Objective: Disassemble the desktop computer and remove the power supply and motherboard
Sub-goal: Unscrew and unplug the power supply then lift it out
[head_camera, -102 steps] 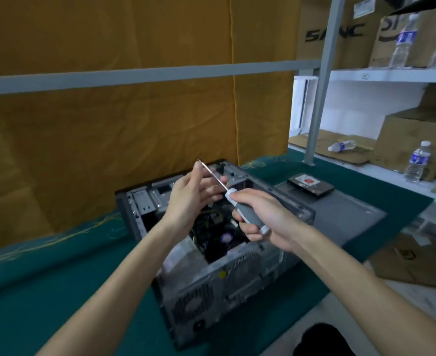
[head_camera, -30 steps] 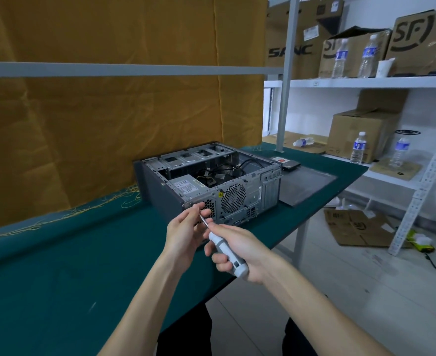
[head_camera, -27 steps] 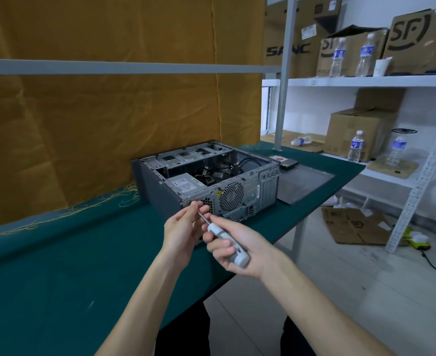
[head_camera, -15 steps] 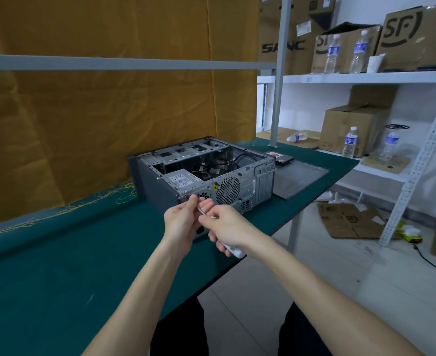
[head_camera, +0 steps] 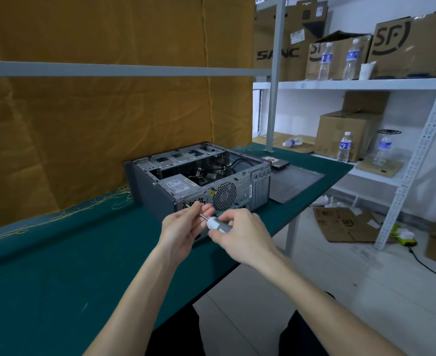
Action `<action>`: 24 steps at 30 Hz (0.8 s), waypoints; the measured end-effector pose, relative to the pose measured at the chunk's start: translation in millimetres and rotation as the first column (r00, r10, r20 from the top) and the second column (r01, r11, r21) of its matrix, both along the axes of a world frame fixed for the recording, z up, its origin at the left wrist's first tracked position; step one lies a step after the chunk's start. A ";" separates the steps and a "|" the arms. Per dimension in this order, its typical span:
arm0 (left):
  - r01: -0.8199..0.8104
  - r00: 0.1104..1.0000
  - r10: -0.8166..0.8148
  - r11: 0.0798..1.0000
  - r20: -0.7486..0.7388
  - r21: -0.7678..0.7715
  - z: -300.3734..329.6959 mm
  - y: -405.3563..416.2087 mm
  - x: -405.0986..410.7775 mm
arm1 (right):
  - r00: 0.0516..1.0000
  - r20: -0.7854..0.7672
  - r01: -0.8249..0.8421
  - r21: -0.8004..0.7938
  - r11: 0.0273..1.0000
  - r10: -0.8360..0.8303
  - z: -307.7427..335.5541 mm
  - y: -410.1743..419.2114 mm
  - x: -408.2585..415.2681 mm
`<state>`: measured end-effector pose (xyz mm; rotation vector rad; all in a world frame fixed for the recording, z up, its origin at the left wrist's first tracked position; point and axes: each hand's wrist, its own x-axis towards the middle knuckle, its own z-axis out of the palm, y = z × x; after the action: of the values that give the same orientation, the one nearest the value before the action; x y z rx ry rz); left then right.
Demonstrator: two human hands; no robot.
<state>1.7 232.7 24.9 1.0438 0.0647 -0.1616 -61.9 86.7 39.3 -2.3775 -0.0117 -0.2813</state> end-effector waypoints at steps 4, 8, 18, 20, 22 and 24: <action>0.053 0.999 -0.054 0.995 -0.002 -0.083 0.5 -0.2 -0.9 | 0.858 -0.365 0.002 0.707 0.707 0.362 12.6 -5.5 -4.5; 0.091 0.996 -0.092 0.986 -0.003 -0.143 -3.0 4.4 -3.1 | 0.800 -0.389 -0.003 0.758 0.652 0.457 12.6 -7.4 -7.1; 0.034 0.999 -0.037 0.995 -0.033 -0.090 0.8 -1.3 -5.6 | 0.908 -0.319 0.042 0.713 0.700 0.270 0.2 -6.7 -4.7; 0.061 0.998 -0.065 0.989 -0.023 -0.135 0.3 0.6 -5.9 | 0.757 -0.400 0.164 0.882 0.442 0.517 9.6 -13.2 -6.3; 0.081 0.996 -0.085 0.986 -0.021 -0.144 0.1 2.1 -6.7 | 0.735 -0.379 0.140 0.896 0.421 0.562 12.7 -12.4 -6.6; 0.066 0.998 -0.068 0.993 -0.014 -0.101 1.3 0.6 -7.8 | 0.838 -0.359 -0.001 0.752 0.659 0.411 14.5 -5.1 -8.2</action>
<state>-6.1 233.3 26.3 0.9451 0.0369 -0.2323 -70.1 81.7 53.8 -1.5384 0.0558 0.4134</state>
